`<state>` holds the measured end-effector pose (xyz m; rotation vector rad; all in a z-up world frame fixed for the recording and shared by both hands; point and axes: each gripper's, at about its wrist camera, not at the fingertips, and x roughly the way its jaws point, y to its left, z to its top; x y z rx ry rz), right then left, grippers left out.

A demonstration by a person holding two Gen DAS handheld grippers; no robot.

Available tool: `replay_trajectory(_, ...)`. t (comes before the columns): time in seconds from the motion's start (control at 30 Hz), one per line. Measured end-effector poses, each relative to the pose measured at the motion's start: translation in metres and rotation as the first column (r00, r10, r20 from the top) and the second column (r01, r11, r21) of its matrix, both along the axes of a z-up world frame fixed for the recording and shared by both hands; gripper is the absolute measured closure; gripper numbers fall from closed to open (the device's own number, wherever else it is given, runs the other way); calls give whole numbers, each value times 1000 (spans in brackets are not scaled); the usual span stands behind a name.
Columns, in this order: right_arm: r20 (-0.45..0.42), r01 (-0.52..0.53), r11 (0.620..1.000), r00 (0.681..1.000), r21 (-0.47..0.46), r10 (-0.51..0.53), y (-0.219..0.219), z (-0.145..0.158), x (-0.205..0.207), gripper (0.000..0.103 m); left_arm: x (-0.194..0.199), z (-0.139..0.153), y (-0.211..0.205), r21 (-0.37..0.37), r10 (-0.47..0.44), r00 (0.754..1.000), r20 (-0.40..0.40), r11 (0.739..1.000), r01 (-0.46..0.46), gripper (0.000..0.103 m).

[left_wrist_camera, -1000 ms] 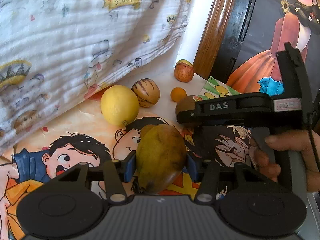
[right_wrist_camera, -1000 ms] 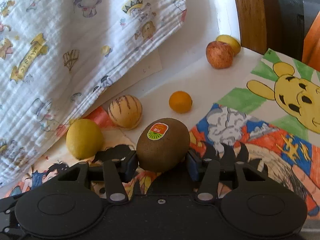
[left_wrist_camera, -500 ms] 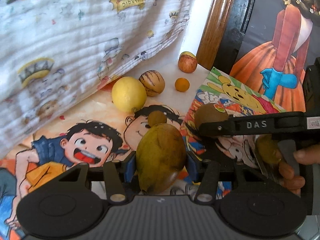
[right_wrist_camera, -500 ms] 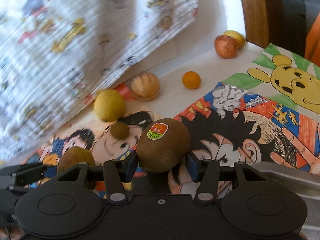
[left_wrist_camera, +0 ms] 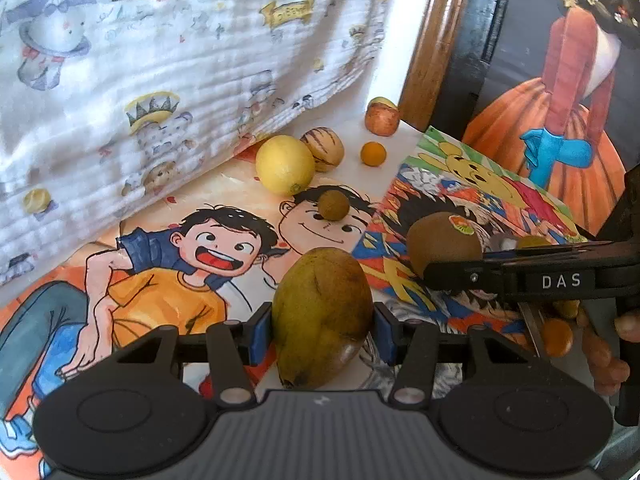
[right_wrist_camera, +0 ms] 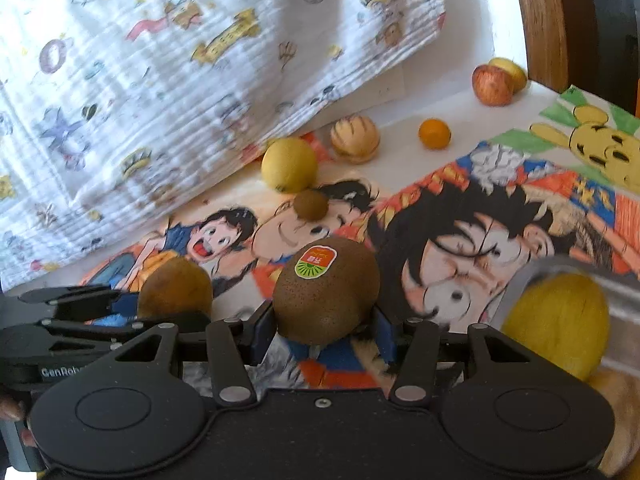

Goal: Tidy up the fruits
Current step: 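Carry the pear and kiwi over the metal tray with both tools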

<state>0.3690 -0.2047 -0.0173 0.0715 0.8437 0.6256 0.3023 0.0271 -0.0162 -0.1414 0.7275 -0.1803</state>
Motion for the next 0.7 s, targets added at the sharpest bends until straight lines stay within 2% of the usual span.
replay_trajectory(0.43,37,5,999,999,39,-7,-14,2,-29,50,-27,8,-1,8,-13,1000,27,1000,13,48)
replay_trajectory(0.7,92,12,997,996,71,-19,-32,21,-54,50,-40,19,-10,11,-17,999,46,1000,16,48)
